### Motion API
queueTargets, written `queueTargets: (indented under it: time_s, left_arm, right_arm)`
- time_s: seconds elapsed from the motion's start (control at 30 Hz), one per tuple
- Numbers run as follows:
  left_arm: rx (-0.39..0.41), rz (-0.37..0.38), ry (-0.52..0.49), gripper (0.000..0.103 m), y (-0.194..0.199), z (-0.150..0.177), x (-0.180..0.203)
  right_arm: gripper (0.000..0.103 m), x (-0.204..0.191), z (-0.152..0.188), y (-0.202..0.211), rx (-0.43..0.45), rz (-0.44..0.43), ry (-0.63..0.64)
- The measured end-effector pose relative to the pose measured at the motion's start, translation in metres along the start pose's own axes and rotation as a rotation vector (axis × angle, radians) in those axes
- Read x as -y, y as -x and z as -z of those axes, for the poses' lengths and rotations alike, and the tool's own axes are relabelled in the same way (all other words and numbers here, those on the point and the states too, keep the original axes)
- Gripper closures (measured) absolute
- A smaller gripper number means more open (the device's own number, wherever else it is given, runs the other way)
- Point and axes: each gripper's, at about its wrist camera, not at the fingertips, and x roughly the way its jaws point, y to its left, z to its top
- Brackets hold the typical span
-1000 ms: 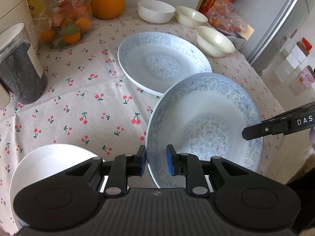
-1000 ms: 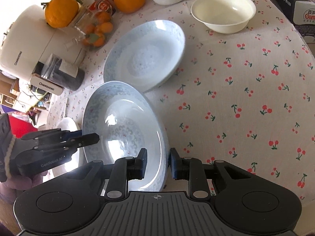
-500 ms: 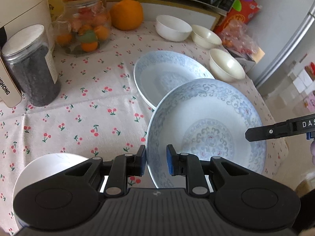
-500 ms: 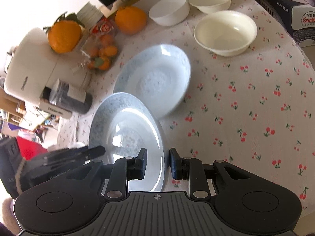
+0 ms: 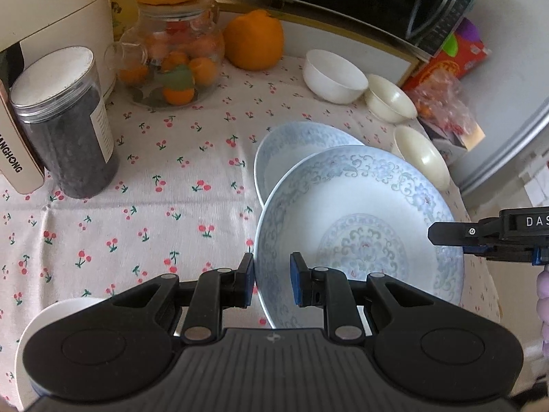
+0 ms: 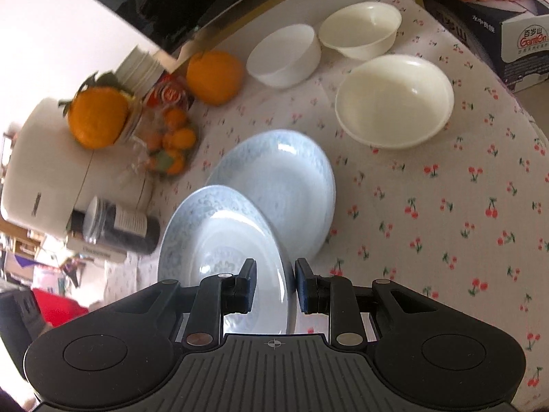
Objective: Organize plates and bowls
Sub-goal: 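Lower the held plate onto the other blue-patterned plate and open both grippers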
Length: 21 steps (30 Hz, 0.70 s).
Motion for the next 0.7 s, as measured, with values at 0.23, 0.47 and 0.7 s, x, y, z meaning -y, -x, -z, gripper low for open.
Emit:
queueTargets:
  time_s: [0.23,0.47,0.7]
  left_arm:
    - [0.007,-0.028,0.055,0.084,-0.014,-0.014,0.0]
    - [0.035,-0.063,0.096,0.084,-0.023,-0.026,0.0]
    - [0.055,-0.09,0.117,0.084,-0.032,-0.033,0.001]
  right_arm:
    - [0.079,0.002,-0.021,-0.015,0.042,0.022,-0.028]
    - [0.079,0.005,-0.035,-0.03,0.069,0.027,-0.068]
    - [0.079,0.008,-0.043,-0.044,0.095,0.043,-0.11]
